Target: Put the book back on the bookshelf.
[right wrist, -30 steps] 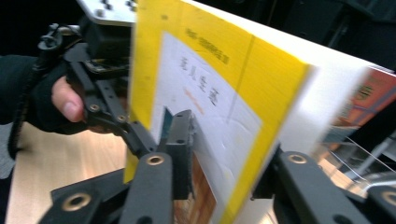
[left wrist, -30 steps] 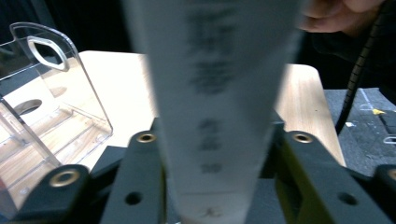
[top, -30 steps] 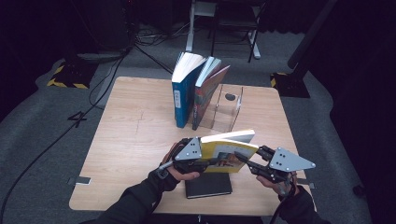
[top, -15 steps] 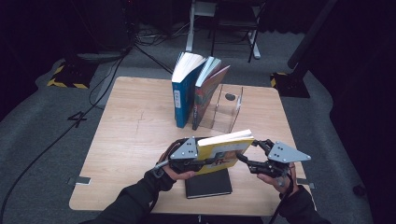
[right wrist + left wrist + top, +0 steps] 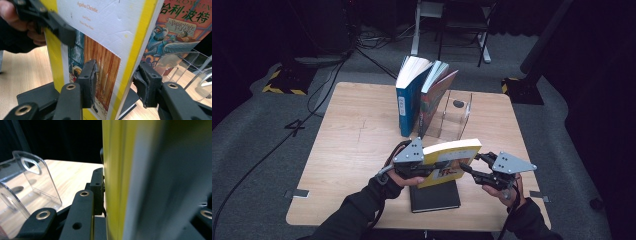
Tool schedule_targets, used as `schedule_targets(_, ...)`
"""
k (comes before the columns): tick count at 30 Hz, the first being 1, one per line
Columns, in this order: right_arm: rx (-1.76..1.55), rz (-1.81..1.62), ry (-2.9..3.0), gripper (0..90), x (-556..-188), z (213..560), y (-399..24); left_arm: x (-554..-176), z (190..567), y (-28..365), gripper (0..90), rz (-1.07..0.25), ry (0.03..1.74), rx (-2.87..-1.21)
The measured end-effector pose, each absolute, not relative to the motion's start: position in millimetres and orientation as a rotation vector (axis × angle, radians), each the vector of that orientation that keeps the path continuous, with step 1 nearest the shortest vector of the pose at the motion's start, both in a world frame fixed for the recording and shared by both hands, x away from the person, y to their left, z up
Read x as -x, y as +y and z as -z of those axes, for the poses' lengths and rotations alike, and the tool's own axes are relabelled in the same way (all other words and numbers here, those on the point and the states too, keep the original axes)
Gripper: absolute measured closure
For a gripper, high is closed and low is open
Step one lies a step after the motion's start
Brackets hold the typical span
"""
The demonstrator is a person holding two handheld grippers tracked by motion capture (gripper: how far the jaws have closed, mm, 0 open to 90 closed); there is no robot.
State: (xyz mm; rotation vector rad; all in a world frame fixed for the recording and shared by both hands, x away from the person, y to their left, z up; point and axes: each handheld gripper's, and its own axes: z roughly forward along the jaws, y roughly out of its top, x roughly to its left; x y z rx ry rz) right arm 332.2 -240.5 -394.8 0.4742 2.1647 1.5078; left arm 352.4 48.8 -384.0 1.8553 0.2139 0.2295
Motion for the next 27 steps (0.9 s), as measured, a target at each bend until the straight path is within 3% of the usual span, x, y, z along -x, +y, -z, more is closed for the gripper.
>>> schedule_targets(14,-0.483,-1.496,2.165,53.5,-332.0,394.5,-240.4,-355.0,357.3,39.6,72.8,-0.254,0.194,-1.850)
schedule_targets(20,-0.505,-1.430,2.205,40.9,-333.0,397.4,-248.2,-358.3,356.5,44.1,74.2,-0.289,0.254,-1.837)
schedule_targets(27,-0.604,-1.292,2.290,34.8,-339.2,420.8,-270.7,-364.8,349.6,56.3,74.5,-0.339,0.316,-1.801)
